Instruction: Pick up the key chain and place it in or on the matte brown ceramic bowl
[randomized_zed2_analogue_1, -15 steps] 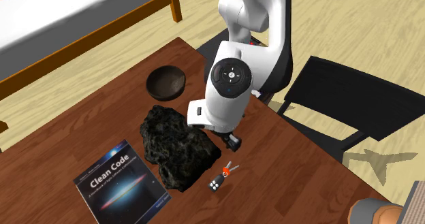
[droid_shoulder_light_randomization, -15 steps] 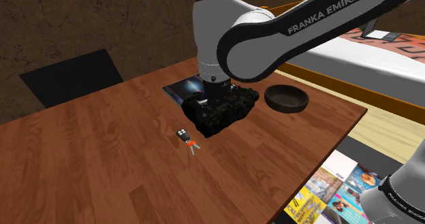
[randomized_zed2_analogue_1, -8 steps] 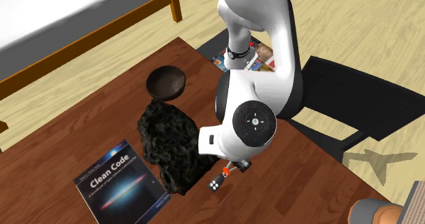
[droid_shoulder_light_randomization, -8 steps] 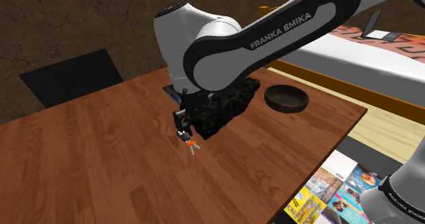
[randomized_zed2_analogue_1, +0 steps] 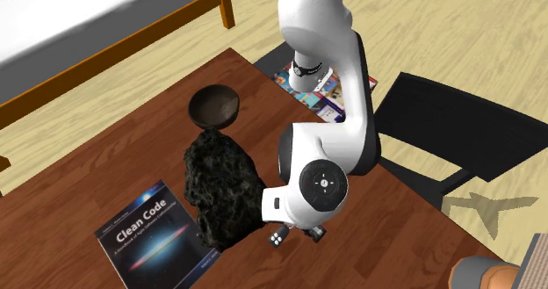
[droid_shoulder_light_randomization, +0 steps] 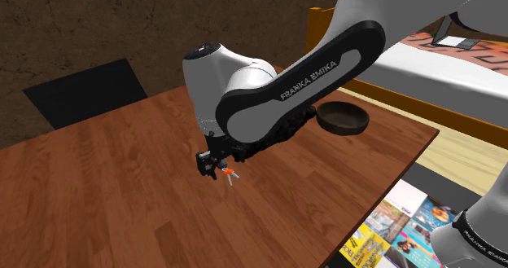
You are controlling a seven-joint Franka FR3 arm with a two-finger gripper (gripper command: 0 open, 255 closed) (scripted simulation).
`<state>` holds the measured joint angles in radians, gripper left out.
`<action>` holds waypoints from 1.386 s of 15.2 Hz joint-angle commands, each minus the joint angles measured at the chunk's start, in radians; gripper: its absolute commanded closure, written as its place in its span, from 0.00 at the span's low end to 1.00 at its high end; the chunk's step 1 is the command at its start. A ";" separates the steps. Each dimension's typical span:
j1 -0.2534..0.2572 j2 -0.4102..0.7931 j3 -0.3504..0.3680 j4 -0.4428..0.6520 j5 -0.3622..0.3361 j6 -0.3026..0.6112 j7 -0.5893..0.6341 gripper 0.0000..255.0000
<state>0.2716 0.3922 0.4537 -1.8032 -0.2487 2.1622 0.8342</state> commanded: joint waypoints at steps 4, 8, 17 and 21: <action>-0.002 0.031 -0.009 0.000 -0.013 0.035 0.002 0.00; -0.004 0.031 -0.007 0.000 -0.013 0.034 0.002 0.00; -0.005 0.034 -0.010 -0.008 -0.016 0.045 0.003 1.00; -0.008 0.011 -0.001 0.014 -0.001 0.003 -0.007 1.00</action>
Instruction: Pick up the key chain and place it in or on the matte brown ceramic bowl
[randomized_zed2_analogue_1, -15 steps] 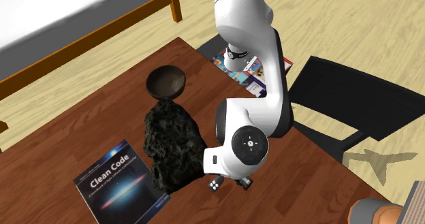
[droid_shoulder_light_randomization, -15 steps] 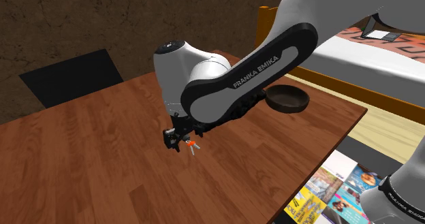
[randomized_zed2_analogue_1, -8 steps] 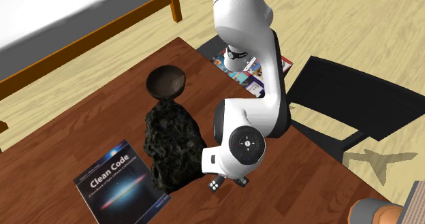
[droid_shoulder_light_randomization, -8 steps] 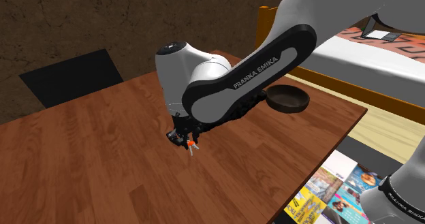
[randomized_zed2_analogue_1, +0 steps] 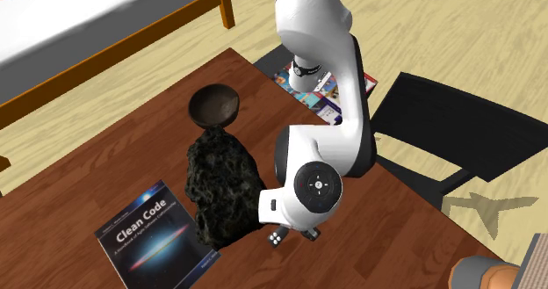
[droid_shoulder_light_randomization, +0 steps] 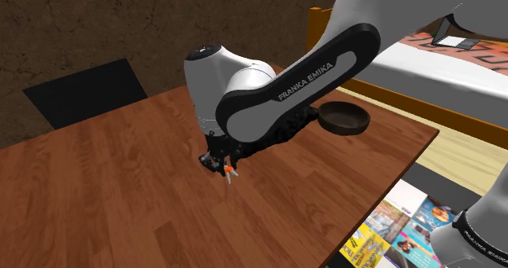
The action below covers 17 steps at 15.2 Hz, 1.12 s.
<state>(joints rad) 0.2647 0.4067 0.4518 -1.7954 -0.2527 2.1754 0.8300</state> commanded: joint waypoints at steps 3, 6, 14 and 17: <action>-0.004 -0.022 0.007 0.022 0.015 -0.043 -0.011 1.00; -0.007 -0.039 0.012 0.040 0.026 -0.076 -0.019 1.00; -0.012 -0.077 0.022 0.099 0.051 -0.168 -0.037 1.00; -0.013 -0.088 0.025 0.125 0.059 -0.204 -0.043 1.00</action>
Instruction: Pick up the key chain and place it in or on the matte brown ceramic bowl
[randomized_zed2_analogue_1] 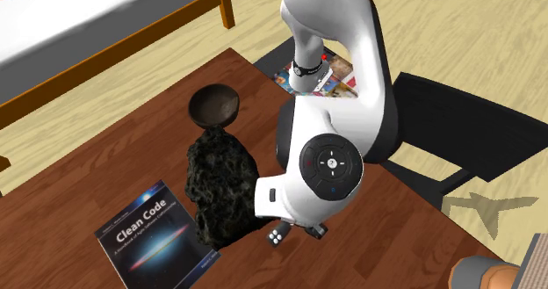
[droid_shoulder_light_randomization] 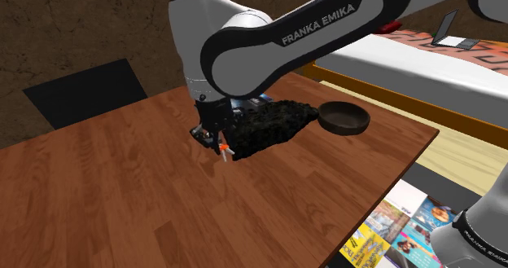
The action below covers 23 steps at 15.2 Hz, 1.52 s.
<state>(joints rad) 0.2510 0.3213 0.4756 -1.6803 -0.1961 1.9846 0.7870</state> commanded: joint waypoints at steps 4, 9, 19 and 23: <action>0.001 -0.013 0.004 0.041 0.009 -0.053 -0.006 1.00; -0.095 -0.184 -0.011 -0.171 0.093 0.013 -0.124 1.00; -0.209 -0.466 -0.119 -0.480 0.224 0.072 -0.398 1.00; -0.240 -0.554 -0.181 -0.571 0.247 0.077 -0.505 1.00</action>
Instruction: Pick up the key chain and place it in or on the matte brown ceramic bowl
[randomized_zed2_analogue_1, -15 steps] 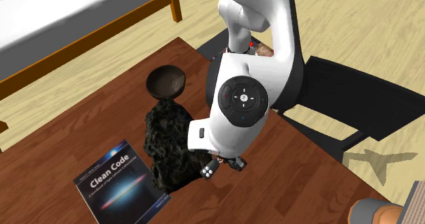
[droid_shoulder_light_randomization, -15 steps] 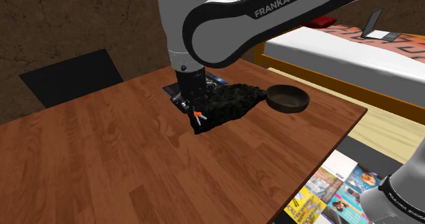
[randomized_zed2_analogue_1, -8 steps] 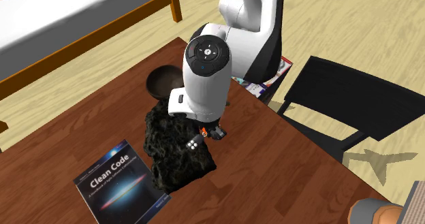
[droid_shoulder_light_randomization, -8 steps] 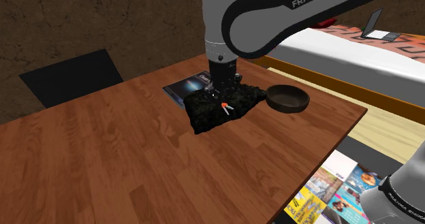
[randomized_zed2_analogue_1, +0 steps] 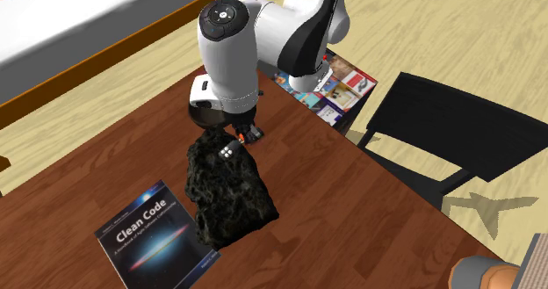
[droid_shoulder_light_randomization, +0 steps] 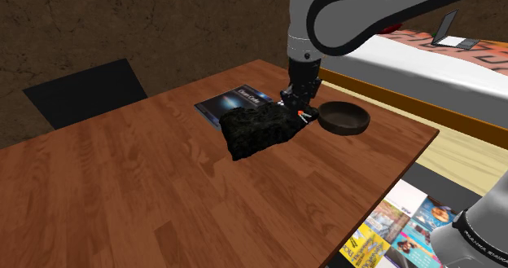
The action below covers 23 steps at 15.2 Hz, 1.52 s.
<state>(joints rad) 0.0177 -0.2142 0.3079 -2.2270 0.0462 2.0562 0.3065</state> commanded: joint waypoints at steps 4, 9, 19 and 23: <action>-0.039 -0.091 -0.080 -0.096 0.010 0.005 -0.129 1.00; -0.084 -0.159 -0.169 -0.162 -0.004 0.001 -0.255 1.00; -0.147 -0.188 -0.279 -0.243 -0.041 0.053 -0.406 1.00; -0.148 -0.165 -0.278 -0.280 -0.041 0.112 -0.406 1.00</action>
<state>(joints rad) -0.1305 -0.3894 0.0281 -2.4996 0.0044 2.1504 -0.1010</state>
